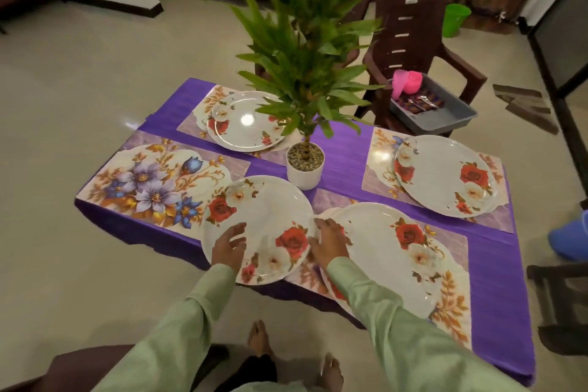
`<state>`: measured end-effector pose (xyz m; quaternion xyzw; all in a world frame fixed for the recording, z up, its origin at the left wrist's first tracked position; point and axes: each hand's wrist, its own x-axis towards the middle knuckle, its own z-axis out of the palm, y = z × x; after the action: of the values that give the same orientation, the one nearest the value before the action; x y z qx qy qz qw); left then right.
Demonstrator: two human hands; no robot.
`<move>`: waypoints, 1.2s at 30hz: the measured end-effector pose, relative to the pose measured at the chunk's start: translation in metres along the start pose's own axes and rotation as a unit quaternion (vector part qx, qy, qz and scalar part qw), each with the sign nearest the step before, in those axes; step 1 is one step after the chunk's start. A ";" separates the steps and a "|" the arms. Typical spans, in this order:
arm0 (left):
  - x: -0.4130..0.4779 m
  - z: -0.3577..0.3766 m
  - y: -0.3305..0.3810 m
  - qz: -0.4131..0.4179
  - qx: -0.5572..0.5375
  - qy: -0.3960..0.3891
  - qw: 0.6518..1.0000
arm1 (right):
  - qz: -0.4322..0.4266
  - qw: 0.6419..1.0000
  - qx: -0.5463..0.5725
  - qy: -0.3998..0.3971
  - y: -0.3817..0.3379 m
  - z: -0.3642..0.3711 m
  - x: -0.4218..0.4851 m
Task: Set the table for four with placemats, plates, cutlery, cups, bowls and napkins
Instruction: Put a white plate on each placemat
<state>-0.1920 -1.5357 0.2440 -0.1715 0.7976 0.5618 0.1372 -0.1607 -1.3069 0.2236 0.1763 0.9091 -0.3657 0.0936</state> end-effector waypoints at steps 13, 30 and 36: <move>0.053 -0.077 -0.026 -0.031 -0.017 -0.001 0.999 | 0.152 0.986 -0.039 0.048 -0.033 0.028 0.068; 0.062 -0.124 0.032 -0.049 -0.126 0.182 0.974 | -0.088 0.962 0.219 0.136 -0.154 -0.012 0.069; 0.103 -0.179 0.049 -0.003 -0.070 0.278 0.958 | -0.093 0.963 0.239 0.080 -0.220 0.012 0.100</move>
<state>-0.3107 -1.7022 0.3021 -0.3327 0.7621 0.5461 -0.1011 -0.3373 -1.4374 0.3242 0.1371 0.8120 -0.5642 -0.0589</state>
